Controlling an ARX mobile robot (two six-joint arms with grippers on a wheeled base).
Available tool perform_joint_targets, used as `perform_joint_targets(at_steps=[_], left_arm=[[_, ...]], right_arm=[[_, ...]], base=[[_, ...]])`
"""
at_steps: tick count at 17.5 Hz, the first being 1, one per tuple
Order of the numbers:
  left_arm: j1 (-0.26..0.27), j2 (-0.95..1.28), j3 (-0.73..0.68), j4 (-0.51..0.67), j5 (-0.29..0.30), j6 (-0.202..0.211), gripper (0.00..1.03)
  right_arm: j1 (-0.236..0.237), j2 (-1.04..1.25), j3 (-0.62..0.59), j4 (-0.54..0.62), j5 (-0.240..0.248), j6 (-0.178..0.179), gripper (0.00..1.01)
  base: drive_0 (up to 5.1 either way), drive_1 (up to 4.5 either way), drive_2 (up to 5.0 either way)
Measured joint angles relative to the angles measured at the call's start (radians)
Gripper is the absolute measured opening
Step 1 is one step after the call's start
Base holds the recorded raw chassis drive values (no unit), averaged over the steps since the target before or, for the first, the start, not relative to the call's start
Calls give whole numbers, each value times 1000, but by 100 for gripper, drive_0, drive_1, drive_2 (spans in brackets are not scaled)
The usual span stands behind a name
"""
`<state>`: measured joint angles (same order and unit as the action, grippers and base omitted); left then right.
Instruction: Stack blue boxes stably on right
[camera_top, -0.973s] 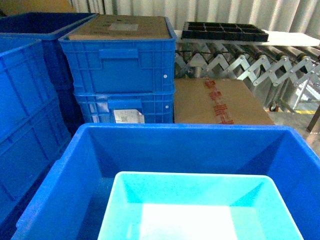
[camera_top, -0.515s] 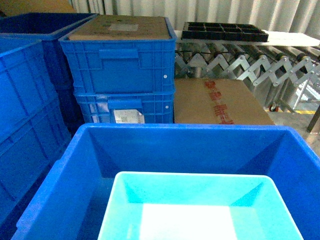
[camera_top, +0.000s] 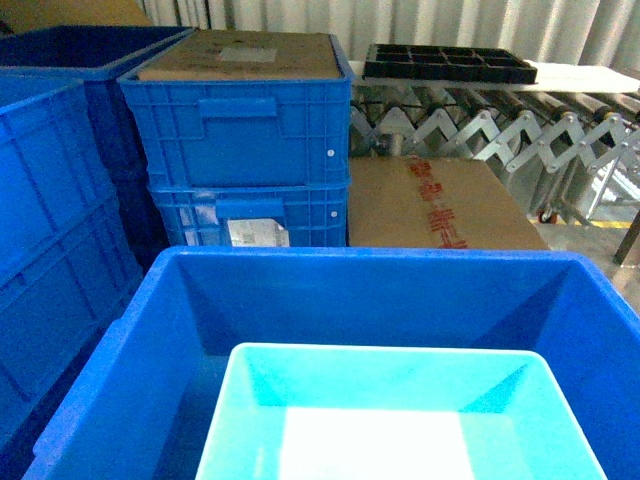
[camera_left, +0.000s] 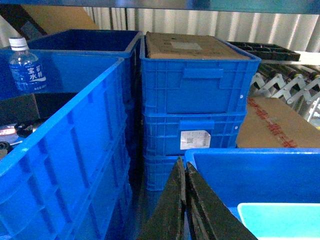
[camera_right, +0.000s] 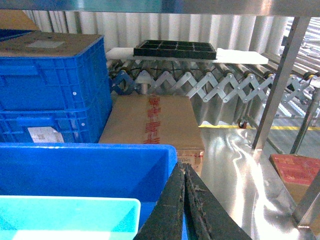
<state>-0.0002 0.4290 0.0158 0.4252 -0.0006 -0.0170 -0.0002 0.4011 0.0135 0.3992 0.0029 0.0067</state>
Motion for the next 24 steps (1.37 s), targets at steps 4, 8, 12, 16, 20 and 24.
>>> perform_joint_targets(at_steps=[4,8,12,16,20,24], left_arm=[[0,-160,0,-156,0,0,2],[0,-418,0,-430,0,0,24],[0,-418,0,-430,0,0,47],[0,-418,0,-430,0,0,63],[0,-418,0,-430,0,0,74],[0,-418,0,-430,0,1,100]], right_arm=[[0,-150,0,-147,0,0,2],[0,-396,0,-404,-3,-1,17],[0,-396,0,-404,-3,-1,39],[0,-396,0,-404,-3,-1,57],[0,-396,0,-404,-3,-1,68],[0,-396,0,-404,-3,0,99]], base=[[0,0,0],[0,0,0],[0,0,0],[0,0,0],[0,0,0],[0,0,0]])
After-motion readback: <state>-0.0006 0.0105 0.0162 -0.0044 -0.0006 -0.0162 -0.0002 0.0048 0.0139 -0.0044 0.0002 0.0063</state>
